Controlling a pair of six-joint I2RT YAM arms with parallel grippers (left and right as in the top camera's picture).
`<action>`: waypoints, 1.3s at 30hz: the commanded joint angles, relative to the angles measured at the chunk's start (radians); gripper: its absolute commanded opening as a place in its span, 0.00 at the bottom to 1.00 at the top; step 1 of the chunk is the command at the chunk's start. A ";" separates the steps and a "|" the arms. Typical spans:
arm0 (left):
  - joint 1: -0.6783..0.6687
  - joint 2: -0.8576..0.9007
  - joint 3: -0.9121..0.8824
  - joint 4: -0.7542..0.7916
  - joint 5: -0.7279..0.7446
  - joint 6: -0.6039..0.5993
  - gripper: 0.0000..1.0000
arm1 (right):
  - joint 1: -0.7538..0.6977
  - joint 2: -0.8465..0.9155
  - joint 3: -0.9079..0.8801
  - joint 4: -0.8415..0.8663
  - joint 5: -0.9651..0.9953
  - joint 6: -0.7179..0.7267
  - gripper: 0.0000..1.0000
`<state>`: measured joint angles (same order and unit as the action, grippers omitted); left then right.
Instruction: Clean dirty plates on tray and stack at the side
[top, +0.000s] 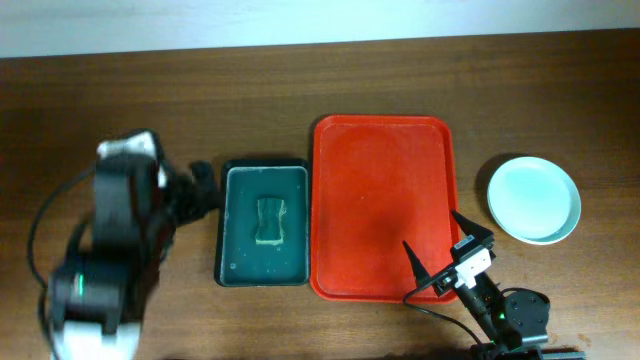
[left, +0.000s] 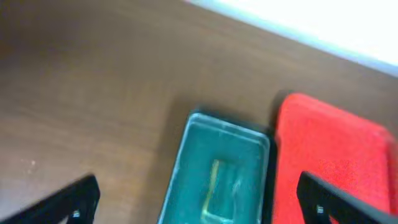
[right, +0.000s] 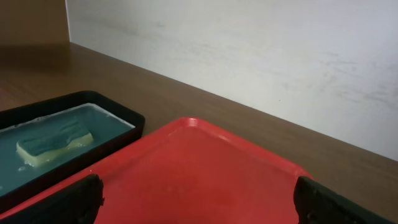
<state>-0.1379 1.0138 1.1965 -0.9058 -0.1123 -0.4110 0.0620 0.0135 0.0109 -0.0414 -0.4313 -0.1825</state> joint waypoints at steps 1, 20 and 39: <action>0.009 -0.274 -0.290 0.201 -0.010 0.032 0.99 | 0.010 -0.007 -0.005 -0.006 -0.009 0.007 0.98; 0.030 -1.009 -1.088 0.760 0.018 0.077 1.00 | 0.010 -0.007 -0.005 -0.006 -0.009 0.007 0.98; 0.032 -1.009 -1.188 0.834 0.019 0.084 0.99 | 0.010 -0.007 -0.005 -0.006 -0.009 0.007 0.98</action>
<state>-0.1143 0.0135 0.0147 -0.0711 -0.1040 -0.3466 0.0628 0.0139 0.0109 -0.0425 -0.4320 -0.1825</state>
